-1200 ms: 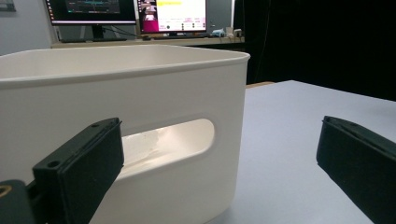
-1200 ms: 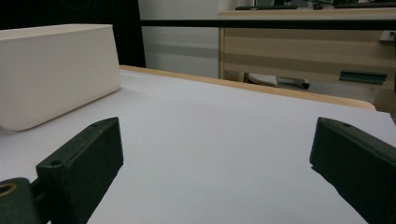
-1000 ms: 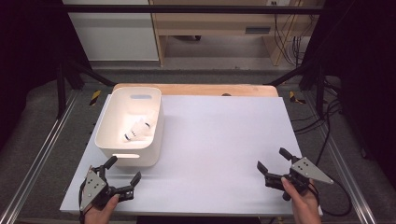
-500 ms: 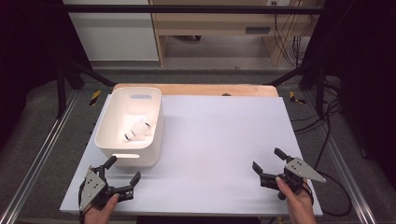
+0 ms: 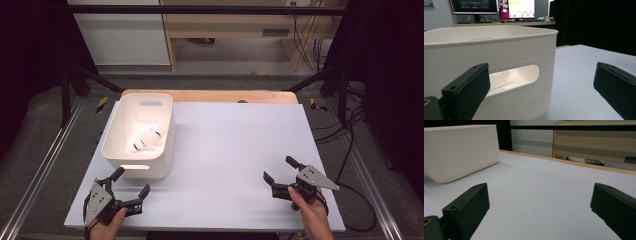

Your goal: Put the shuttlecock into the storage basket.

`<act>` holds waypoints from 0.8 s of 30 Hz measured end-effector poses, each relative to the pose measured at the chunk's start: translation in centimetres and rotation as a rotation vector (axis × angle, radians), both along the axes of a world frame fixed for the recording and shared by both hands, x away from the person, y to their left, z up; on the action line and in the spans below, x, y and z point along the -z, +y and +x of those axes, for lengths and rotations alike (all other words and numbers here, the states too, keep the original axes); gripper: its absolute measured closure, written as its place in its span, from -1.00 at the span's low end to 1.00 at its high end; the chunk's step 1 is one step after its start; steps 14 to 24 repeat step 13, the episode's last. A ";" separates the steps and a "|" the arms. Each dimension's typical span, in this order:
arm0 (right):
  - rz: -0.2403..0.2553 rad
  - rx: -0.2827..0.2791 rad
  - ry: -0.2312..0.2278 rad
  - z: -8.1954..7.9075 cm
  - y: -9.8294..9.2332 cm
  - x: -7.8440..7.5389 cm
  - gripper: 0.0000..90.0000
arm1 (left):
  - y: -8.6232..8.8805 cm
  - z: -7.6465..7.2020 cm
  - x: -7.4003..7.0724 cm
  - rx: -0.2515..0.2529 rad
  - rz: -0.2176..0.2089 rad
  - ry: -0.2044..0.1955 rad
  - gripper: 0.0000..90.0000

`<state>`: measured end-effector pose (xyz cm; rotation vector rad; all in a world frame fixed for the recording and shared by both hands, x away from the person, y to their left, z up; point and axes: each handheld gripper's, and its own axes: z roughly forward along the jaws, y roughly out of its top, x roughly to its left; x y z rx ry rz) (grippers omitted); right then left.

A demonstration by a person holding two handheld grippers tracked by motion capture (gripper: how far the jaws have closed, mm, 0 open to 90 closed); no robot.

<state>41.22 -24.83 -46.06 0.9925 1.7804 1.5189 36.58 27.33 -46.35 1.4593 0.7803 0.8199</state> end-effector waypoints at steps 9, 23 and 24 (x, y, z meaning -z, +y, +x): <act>-0.014 -0.011 0.015 0.8 0.5 0.4 -0.93 | 0.2 -0.3 0.1 -0.029 -0.004 -0.023 -0.98; -0.056 0.009 0.009 0.4 -0.3 0.9 -0.93 | 0.4 -0.6 0.0 -0.052 -0.010 -0.023 -0.98; -0.056 0.009 0.009 0.4 -0.3 0.9 -0.93 | 0.4 -0.6 0.0 -0.052 -0.010 -0.023 -0.98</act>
